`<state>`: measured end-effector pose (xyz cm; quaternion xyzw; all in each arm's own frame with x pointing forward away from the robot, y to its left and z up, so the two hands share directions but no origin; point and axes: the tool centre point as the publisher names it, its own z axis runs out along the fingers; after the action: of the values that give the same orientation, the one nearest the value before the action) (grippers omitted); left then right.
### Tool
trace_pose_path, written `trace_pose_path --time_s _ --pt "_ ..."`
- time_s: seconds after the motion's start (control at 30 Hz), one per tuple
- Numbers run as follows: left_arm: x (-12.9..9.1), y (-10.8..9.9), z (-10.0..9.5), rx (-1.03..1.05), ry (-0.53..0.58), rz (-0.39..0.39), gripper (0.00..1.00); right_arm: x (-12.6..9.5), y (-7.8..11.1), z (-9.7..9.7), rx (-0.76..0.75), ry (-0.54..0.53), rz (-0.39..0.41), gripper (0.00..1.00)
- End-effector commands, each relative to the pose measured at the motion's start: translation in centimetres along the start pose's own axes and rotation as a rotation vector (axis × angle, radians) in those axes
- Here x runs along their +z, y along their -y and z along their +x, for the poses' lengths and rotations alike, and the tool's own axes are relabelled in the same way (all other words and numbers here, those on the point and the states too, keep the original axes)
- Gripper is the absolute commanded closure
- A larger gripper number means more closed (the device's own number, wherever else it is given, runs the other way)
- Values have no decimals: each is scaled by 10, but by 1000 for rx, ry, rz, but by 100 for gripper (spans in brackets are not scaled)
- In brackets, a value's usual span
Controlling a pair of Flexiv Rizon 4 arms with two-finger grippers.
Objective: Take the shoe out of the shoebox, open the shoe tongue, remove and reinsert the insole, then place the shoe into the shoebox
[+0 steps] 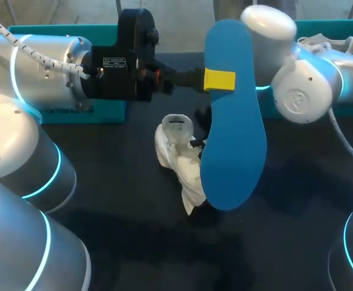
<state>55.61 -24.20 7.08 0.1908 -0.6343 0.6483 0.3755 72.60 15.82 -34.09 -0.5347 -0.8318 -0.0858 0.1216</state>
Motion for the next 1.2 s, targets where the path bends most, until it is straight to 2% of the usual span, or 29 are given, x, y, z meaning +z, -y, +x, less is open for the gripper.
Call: trace_pose_path --time_s 0.03,0.13,0.4,0.5,0.67,0.8,1.0,1.03,1.07,1.2 --pt "4 -6 6 0 6 17 100 5 8 -4 65 -15 -54 100" --pt "4 -6 6 0 6 17 100 7 11 -1 129 -7 -67 100" --pt "4 -6 6 0 6 17 100 18 17 10 185 -46 -79 100" --pt "4 -6 6 0 6 17 100 24 19 13 212 -20 -84 100" --pt "4 -6 6 0 6 17 100 33 20 10 242 21 -103 100" --pt "4 -6 6 0 6 17 100 38 19 7 260 8 -122 100" --pt "4 -6 6 0 6 17 100 47 17 6 258 -8 -103 100" --pt "4 -6 6 0 6 17 100 47 17 7 264 -11 -97 63" --pt "4 -6 6 0 6 17 100 47 17 7 269 -15 -97 0" --pt "4 -6 6 0 6 17 100 36 21 8 291 -44 -101 0"
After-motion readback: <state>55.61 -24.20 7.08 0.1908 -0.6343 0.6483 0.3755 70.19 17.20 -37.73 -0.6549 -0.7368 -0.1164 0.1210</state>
